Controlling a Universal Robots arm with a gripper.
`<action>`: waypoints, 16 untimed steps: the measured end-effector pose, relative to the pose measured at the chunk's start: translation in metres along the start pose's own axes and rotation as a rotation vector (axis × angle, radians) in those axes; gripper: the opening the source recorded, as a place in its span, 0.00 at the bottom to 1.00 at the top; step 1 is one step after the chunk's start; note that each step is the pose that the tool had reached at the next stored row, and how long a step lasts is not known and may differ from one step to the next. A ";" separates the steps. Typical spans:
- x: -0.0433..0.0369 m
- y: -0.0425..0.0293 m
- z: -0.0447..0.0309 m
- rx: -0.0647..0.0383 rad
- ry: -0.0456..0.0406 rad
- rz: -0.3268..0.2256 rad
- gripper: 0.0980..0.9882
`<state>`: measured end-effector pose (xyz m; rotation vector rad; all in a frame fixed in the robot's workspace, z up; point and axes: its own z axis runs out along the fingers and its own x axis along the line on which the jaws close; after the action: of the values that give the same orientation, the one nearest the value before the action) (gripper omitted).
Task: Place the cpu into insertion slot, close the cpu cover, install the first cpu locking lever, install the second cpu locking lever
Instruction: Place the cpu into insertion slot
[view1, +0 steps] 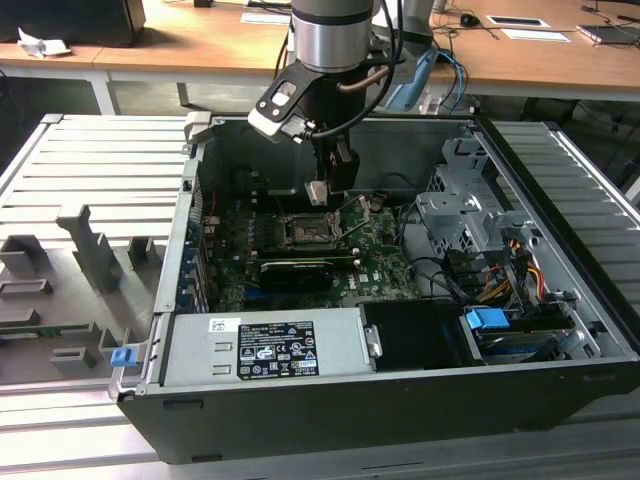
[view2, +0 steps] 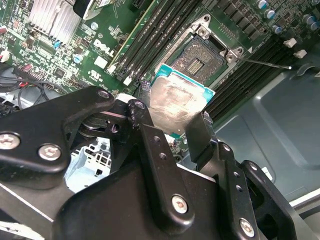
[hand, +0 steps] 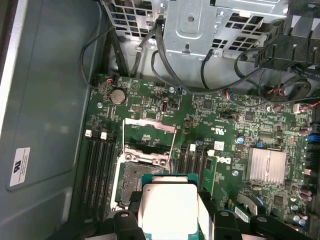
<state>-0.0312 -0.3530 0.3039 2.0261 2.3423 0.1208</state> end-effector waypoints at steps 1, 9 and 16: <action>0.0000 0.0000 0.0003 0.000 0.0000 0.000 0.48; -0.0001 -0.0002 0.0027 0.000 -0.0001 0.000 0.48; -0.0001 -0.0004 0.0044 0.000 0.0000 0.000 0.48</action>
<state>-0.0313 -0.3530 0.2994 2.0261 2.3423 0.1208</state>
